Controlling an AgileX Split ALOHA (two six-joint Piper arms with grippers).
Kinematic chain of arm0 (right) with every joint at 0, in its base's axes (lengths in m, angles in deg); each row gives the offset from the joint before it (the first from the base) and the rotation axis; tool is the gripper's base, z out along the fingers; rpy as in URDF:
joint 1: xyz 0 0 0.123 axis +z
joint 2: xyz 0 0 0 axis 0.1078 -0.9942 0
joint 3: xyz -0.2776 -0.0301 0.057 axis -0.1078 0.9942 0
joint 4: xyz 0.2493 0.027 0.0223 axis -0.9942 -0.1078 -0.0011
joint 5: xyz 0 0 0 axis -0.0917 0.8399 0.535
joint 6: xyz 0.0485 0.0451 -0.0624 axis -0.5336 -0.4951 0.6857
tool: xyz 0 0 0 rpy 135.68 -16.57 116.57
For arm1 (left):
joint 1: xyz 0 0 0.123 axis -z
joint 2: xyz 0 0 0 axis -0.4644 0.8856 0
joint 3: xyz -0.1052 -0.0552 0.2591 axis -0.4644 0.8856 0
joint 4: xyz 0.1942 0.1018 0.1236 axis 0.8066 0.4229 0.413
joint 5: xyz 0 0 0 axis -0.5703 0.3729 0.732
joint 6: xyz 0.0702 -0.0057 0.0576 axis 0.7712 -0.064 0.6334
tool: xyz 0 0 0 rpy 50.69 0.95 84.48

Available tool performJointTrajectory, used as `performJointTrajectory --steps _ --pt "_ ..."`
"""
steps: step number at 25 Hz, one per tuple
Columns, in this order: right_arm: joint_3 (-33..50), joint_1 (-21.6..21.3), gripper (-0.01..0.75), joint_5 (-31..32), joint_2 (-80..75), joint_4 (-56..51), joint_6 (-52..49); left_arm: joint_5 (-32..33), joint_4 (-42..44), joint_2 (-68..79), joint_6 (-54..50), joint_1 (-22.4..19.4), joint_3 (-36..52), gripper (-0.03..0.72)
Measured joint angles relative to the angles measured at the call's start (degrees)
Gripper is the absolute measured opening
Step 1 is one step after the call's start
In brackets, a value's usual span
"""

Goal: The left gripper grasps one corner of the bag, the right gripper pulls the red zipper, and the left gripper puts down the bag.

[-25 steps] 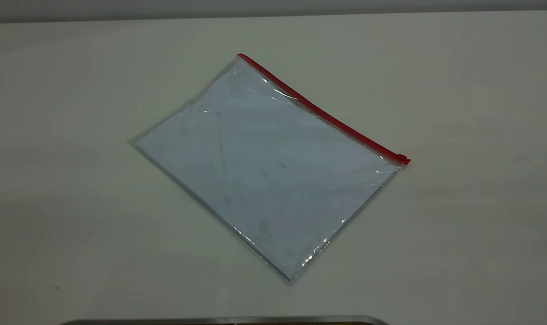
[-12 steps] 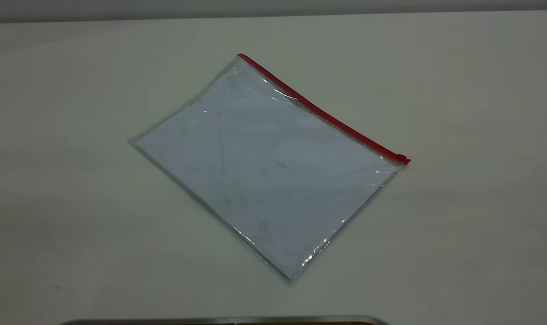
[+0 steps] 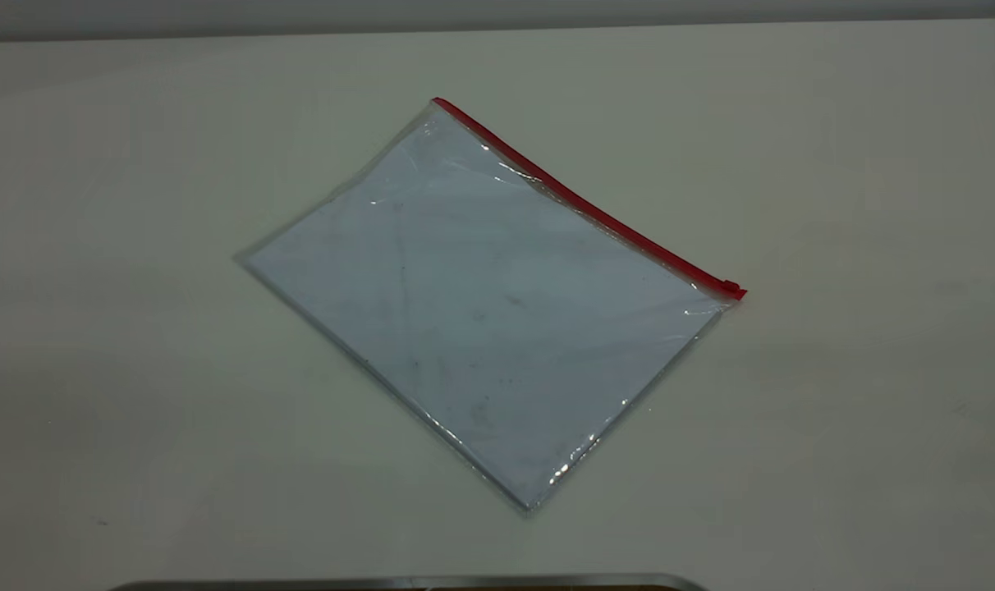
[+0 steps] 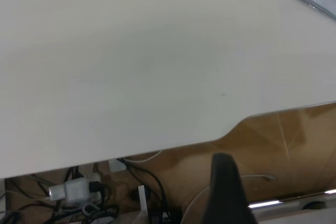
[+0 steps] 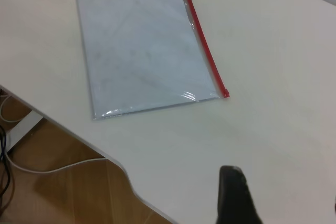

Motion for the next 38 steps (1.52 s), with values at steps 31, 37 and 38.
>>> performJointTrajectory --steps 31,37,38 --pt "0.06 0.0 0.483 -0.05 0.0 -0.01 0.0 0.3 0.13 -14.76 -1.38 -3.93 0.0 0.59" --pt "0.06 0.0 0.483 -0.09 0.0 -0.01 0.0 0.37 0.13 -14.76 -1.38 -3.93 0.0 0.59" --pt "0.06 0.0 0.483 -0.09 0.0 -0.01 0.0 0.37 0.13 -14.76 -1.38 -3.93 0.0 0.59"
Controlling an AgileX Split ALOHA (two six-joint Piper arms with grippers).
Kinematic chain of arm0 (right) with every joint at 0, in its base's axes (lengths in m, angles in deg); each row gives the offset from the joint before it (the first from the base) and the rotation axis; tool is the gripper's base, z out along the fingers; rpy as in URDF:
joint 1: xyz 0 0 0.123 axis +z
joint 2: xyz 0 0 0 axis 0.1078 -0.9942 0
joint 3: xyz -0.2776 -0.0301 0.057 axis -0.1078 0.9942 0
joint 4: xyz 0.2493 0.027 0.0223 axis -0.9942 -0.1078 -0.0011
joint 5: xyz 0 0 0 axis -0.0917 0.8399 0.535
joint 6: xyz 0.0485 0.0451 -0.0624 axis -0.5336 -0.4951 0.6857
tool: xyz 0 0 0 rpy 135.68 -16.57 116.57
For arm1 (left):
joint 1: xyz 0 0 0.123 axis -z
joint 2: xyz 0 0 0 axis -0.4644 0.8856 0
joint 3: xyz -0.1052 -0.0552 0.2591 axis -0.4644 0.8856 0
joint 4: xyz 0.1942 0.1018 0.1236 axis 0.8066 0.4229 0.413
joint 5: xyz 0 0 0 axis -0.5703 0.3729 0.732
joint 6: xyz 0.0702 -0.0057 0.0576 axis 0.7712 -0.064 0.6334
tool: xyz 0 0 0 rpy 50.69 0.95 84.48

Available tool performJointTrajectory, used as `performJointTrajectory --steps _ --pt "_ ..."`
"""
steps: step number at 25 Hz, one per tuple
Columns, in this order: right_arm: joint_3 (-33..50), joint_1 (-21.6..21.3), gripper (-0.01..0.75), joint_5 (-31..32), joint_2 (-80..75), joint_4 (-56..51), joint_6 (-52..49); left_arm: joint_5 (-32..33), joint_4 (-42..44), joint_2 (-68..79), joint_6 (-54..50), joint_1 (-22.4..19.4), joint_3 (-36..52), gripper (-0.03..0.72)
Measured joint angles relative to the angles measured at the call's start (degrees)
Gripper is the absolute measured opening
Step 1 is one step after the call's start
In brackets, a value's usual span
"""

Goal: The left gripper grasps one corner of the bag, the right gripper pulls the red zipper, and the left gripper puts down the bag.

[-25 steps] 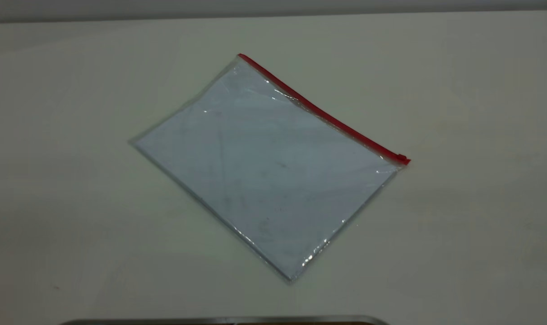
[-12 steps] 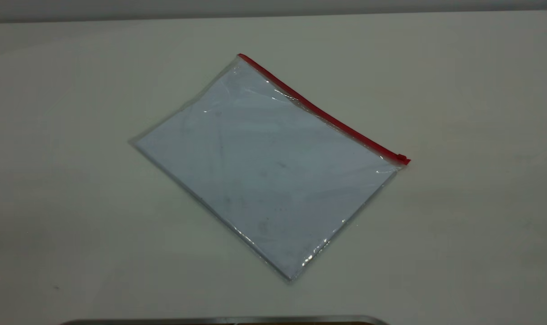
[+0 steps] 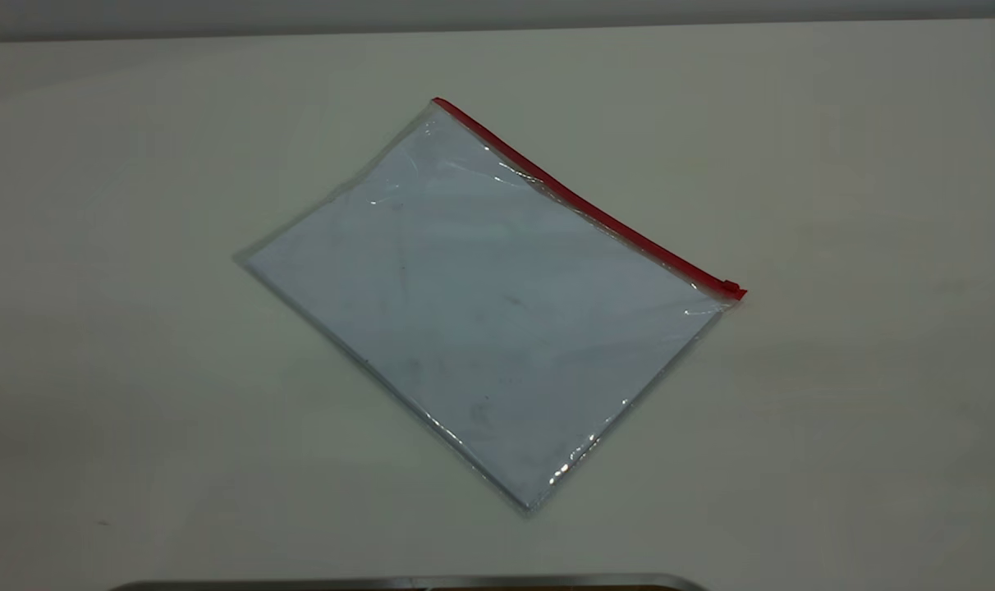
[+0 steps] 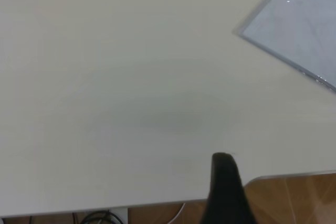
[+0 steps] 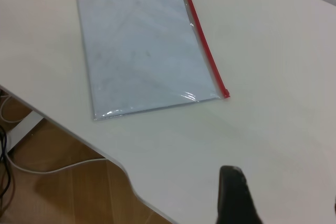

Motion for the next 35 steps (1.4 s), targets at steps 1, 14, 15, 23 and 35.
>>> performJointTrajectory --steps 1,14,15,23,35 --pt "0.0 0.0 0.483 0.0 0.0 0.0 0.0 0.0 0.0 0.0 0.0 0.0 0.0 0.59" --pt "0.0 -16.92 0.483 0.0 0.0 -0.21 0.0 0.03 0.0 0.0 -0.09 0.0 0.0 0.59" --pt "0.0 -17.75 0.483 0.0 0.0 -0.15 0.0 0.03 0.0 0.0 -0.09 0.0 0.0 0.59" --pt "0.01 -18.75 0.483 -0.36 0.0 7.05 -7.76 0.03 0.0 0.0 -0.09 0.0 0.0 0.59" --pt "0.06 -18.75 0.483 -0.49 0.0 8.33 -10.04 0.03 0.0 0.0 -0.09 0.0 0.0 0.59"
